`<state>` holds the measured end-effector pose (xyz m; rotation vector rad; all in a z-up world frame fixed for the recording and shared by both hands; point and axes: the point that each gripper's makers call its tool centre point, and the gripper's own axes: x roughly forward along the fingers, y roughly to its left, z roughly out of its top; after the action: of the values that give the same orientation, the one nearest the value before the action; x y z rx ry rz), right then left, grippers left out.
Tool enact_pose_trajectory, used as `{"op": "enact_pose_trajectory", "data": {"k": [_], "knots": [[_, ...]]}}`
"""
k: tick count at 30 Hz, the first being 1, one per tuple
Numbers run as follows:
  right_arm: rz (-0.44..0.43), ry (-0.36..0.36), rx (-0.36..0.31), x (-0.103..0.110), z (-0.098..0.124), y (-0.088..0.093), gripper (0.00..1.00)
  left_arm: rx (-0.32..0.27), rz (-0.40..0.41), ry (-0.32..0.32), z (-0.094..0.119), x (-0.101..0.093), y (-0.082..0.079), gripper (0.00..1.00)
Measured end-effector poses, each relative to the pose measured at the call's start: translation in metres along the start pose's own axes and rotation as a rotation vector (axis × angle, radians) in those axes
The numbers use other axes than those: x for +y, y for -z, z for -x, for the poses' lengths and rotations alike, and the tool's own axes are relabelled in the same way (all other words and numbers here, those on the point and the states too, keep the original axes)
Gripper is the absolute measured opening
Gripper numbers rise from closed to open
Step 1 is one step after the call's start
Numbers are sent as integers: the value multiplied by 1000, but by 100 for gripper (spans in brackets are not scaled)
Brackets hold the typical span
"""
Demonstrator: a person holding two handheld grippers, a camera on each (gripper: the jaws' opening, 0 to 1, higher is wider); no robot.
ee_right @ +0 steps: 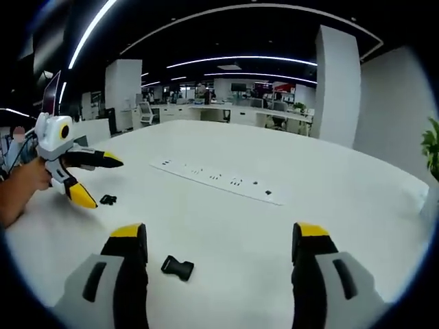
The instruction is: Snap the two parts of the plastic buckle together until the buckle closes and remains connected.
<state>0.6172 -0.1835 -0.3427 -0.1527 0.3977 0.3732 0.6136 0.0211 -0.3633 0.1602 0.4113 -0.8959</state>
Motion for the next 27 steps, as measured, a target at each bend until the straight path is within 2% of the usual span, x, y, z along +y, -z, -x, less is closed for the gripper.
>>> {"op": "enact_pose_trajectory", "data": {"k": [4,7,9,12,14,16,18,20,21,27], "knots": [[-11,17,-12,-4,0,-2,84,1,-3,3,0,-1,-1,80],[-6,-3,6,2,-2,2,80,1,-1,6,1,-2,-1,79],[25,-38,35,10,-2,7,77,1,5,10,1,-2,-1,78],[139,-175,62,33,0,9,66,6,11,18,2,0,0,74],[197,-235,71,42,3,9,63,3,16,24,4,0,0,72],[213,-248,93,43,9,12,47,-6,17,26,6,1,-2,70],[218,-262,100,43,13,14,29,-7,14,30,6,1,-2,62],[174,-267,97,44,13,14,37,9,11,52,8,-3,0,59],[178,-271,104,46,12,16,39,13,7,53,7,-3,0,59],[183,-282,133,48,12,22,34,43,-18,73,7,-8,6,52]]}}
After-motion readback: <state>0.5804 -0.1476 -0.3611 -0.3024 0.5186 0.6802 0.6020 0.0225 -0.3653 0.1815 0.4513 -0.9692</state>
